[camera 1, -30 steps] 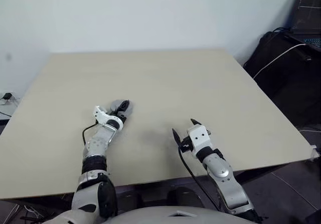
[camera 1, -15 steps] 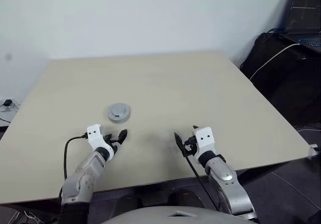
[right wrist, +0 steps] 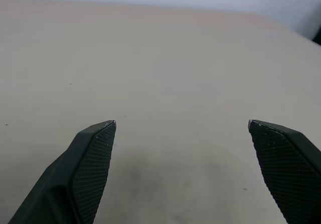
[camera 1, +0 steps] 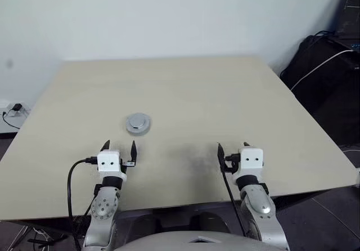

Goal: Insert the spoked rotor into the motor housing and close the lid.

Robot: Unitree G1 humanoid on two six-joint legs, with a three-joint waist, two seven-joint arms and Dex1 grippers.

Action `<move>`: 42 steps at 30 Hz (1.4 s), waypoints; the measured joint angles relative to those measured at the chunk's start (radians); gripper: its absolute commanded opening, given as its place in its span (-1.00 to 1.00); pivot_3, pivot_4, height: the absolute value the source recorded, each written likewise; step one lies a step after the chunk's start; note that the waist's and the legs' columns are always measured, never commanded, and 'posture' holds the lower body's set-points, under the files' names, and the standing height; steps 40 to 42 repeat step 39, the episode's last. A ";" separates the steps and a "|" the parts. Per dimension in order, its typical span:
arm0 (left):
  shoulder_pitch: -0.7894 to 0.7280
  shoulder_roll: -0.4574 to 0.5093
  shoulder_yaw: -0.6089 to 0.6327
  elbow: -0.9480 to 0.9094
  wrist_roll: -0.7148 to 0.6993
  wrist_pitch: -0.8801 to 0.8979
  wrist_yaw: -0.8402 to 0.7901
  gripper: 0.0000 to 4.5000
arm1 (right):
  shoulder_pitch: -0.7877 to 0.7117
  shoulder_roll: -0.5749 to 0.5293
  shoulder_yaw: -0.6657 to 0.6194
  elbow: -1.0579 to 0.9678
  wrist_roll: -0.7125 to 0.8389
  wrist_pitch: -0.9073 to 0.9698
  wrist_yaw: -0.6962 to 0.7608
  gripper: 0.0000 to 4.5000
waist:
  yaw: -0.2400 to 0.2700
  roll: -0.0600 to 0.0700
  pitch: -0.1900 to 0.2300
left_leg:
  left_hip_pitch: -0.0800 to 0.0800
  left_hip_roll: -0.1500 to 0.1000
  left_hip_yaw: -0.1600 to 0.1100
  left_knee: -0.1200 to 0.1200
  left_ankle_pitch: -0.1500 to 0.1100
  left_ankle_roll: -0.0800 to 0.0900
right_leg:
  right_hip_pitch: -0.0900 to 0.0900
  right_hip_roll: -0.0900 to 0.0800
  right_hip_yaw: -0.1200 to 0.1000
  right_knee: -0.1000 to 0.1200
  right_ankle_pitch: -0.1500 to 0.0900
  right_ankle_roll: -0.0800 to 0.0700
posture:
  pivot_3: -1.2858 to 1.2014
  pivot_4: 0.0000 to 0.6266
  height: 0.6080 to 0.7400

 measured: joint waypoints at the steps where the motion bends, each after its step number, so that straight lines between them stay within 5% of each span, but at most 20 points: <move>1: -0.001 -0.002 0.001 0.005 -0.002 -0.008 -0.001 1.00 | 0.001 0.002 0.000 0.000 -0.004 -0.006 -0.003 1.00 | -0.001 0.000 0.000 | 0.000 0.000 0.000 0.000 0.000 0.000 | 0.000 0.000 0.000 0.000 0.000 0.000 | 0.03 -1.00 1.00; 21: -0.010 -0.050 0.044 0.022 -0.027 -0.036 -0.020 1.00 | -0.032 -0.006 0.013 0.117 0.005 -0.051 0.043 1.00 | -0.005 -0.001 0.001 | 0.000 0.000 0.000 0.003 -0.001 0.003 | 0.001 0.000 -0.002 0.000 0.000 0.001 | 0.03 -1.00 1.00; 24: -0.007 -0.063 0.056 0.024 -0.038 -0.036 -0.019 0.71 | -0.041 -0.008 0.010 0.121 0.027 -0.051 0.062 0.59 | -0.006 -0.001 0.001 | 0.000 0.000 0.000 0.003 -0.001 0.003 | 0.002 0.000 -0.002 0.000 0.000 0.001 | 0.03 -1.00 1.00; 35: -0.007 -0.072 0.063 0.035 -0.045 -0.035 -0.021 -0.92 | -0.063 -0.014 0.004 0.168 0.036 -0.055 0.069 -1.00 | -0.006 -0.002 0.001 | 0.000 0.000 0.000 0.003 -0.001 0.003 | 0.002 0.000 -0.002 0.000 0.001 0.001 | 0.03 -1.00 1.00; 42: -0.007 -0.070 0.064 0.035 -0.047 -0.035 -0.022 -0.99 | -0.064 -0.012 0.005 0.180 0.037 -0.065 0.069 -1.00 | -0.006 -0.002 0.001 | 0.000 0.000 0.000 0.003 -0.001 0.003 | 0.002 0.000 -0.002 0.000 0.001 0.001 | 0.03 -1.00 1.00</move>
